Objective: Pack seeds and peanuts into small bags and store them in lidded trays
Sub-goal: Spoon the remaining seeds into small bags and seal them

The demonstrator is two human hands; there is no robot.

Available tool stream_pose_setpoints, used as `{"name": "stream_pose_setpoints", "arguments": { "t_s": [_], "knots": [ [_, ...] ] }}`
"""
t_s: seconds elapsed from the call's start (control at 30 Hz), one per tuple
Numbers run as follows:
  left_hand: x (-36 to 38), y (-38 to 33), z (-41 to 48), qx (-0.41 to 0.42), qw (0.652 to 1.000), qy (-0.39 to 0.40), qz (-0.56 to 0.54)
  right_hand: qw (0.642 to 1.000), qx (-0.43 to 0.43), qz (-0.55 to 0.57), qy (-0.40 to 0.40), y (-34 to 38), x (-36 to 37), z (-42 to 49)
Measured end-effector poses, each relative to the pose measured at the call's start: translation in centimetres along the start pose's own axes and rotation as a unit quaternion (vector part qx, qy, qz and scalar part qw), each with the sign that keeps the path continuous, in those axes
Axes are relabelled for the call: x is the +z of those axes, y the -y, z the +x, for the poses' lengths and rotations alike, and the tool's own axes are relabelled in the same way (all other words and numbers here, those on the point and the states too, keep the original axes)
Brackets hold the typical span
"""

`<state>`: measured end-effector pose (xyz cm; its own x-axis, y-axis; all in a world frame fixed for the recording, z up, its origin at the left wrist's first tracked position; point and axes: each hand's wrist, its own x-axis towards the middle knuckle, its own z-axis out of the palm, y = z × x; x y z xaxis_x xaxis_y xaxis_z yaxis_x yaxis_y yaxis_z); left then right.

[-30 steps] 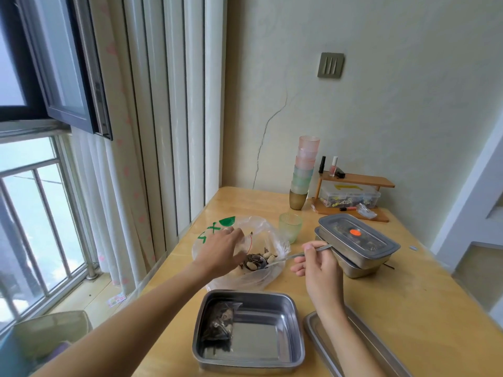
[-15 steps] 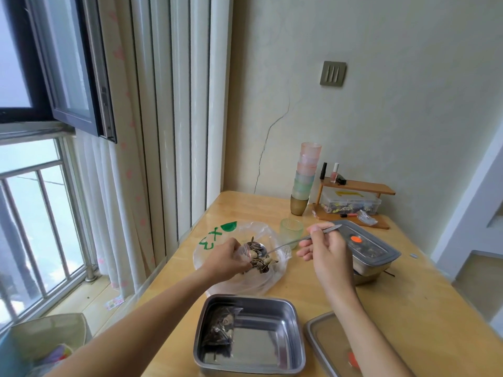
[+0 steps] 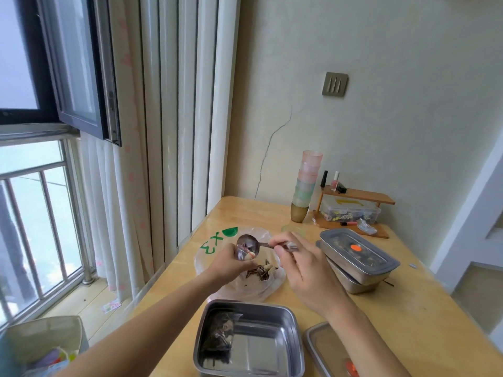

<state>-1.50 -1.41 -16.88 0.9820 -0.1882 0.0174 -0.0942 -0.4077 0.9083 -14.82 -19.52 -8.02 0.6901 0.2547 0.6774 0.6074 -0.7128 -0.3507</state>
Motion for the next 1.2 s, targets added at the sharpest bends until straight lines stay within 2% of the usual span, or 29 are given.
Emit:
{"name": "stream_pose_setpoints", "arguments": {
  "t_s": [0.23, 0.43, 0.7, 0.8, 0.9, 1.03, 1.1, 1.2],
  "knots": [
    [-0.1, 0.1, -0.2, 0.015, 0.999, -0.026, -0.017, 0.999, -0.006, -0.004, -0.035, 0.2, 0.2, -0.3],
    [-0.5, 0.1, -0.1, 0.044, 0.999, -0.029, 0.001, 1.0, 0.01, 0.014, -0.013, 0.0, 0.1, -0.2],
    [-0.6, 0.4, 0.1, 0.057, 0.998, -0.032, 0.011, 0.999, 0.015, 0.021, -0.046, -0.3, -0.3, -0.1],
    [-0.8, 0.0, 0.1, 0.046, 0.997, -0.055, 0.011, 0.984, 0.092, 0.043, -0.147, -1.2, 0.0, -0.2],
    [-1.3, -0.4, 0.3, 0.058, 0.993, -0.09, 0.041, 0.939, 0.236, 0.123, -0.216, -2.5, 0.7, -0.5],
    [-1.8, -1.5, 0.7, 0.102, 0.982, -0.114, 0.114, 0.878, 0.367, 0.215, -0.221, -3.4, 1.5, -1.4],
    [-1.6, -2.1, 0.9, 0.127, 0.972, -0.115, 0.158, 0.86, 0.401, 0.224, -0.22, -3.9, 2.0, -2.0],
    [-0.9, -3.0, 1.6, 0.159, 0.957, -0.063, 0.235, 0.855, 0.413, 0.22, -0.222, -4.6, 2.5, -2.5]
  ]
}}
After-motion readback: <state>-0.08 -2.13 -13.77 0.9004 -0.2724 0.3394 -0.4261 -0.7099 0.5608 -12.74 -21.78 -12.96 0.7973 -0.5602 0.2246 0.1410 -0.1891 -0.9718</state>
